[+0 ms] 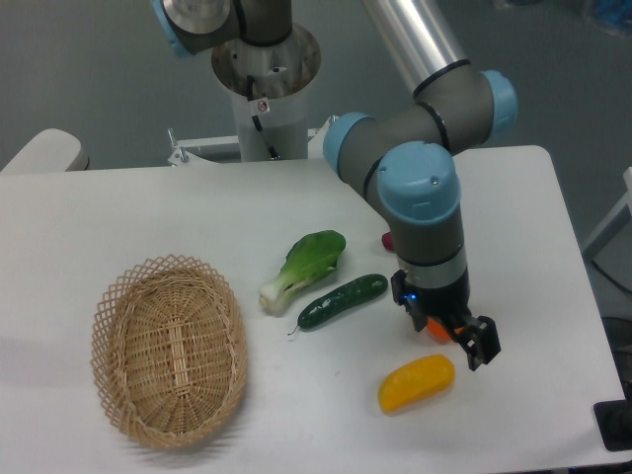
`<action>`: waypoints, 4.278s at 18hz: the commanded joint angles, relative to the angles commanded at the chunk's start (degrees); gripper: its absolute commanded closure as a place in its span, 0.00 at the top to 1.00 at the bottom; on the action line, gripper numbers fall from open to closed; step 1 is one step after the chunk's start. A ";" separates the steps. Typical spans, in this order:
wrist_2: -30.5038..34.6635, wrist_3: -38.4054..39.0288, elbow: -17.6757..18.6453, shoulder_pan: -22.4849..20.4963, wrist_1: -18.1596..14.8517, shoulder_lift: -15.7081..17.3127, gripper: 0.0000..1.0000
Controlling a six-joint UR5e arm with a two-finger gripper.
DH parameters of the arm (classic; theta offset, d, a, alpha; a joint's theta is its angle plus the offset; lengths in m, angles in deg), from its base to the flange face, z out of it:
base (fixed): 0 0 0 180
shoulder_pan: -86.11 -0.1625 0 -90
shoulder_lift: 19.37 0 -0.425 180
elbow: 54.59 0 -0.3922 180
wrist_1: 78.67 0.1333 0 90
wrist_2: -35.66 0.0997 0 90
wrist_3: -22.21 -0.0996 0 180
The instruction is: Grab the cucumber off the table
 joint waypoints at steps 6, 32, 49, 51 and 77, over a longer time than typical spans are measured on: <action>-0.44 0.09 -0.44 0.00 0.00 -0.26 1.00; -1.05 -6.15 22.67 0.61 1.49 4.92 1.00; 0.96 -5.80 26.02 1.05 2.20 2.99 1.00; 2.28 -5.63 25.84 1.49 2.20 2.55 0.92; -2.81 -2.56 13.73 1.76 -4.99 4.30 0.19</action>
